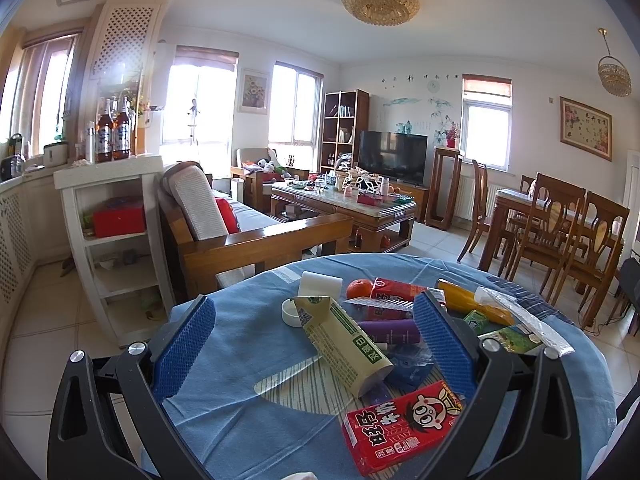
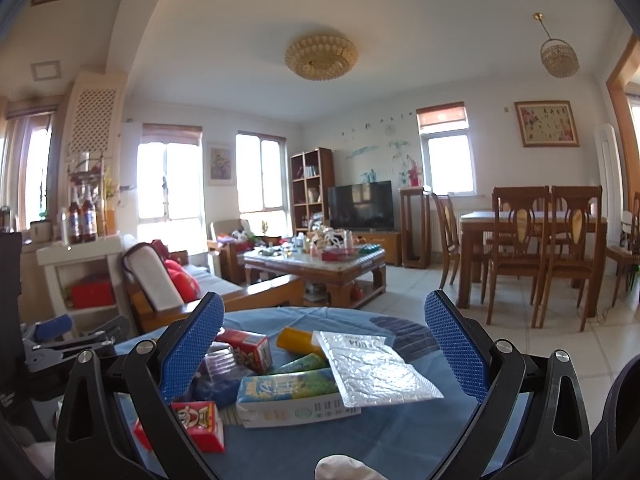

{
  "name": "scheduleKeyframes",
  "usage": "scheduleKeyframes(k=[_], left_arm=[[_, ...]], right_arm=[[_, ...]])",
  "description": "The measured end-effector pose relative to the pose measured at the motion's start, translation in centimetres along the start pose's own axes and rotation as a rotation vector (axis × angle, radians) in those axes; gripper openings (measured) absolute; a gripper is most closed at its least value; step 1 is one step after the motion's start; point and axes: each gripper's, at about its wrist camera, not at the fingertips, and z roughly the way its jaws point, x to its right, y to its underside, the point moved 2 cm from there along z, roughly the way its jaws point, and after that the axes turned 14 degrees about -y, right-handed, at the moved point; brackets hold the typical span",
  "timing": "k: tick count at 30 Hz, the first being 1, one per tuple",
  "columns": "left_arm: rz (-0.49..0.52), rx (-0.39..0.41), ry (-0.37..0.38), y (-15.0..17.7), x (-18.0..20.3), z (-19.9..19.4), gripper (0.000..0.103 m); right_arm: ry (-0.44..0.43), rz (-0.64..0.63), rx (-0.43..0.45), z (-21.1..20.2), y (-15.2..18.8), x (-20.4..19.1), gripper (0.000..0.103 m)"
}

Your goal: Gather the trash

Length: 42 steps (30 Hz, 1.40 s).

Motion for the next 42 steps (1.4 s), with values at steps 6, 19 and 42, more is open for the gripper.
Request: scheduleKeyframes(k=[6, 19, 42], left_arm=[[0.001, -0.001, -0.001, 0.1, 0.0, 0.0, 0.098], [-0.006, -0.148, 0.171, 1.2, -1.6, 2.0, 0.098], [-0.107, -0.736, 0.681, 0.0, 7.6, 9.7, 0.098]], right_arm=[[-0.001, 0.003, 0.000, 0.0, 0.0, 0.0, 0.099], [-0.142, 0.259, -0.191, 2.2, 0.7, 4.9, 0.099], [-0.208, 0.500, -0.488, 8.2, 4.8, 11.0, 0.099]])
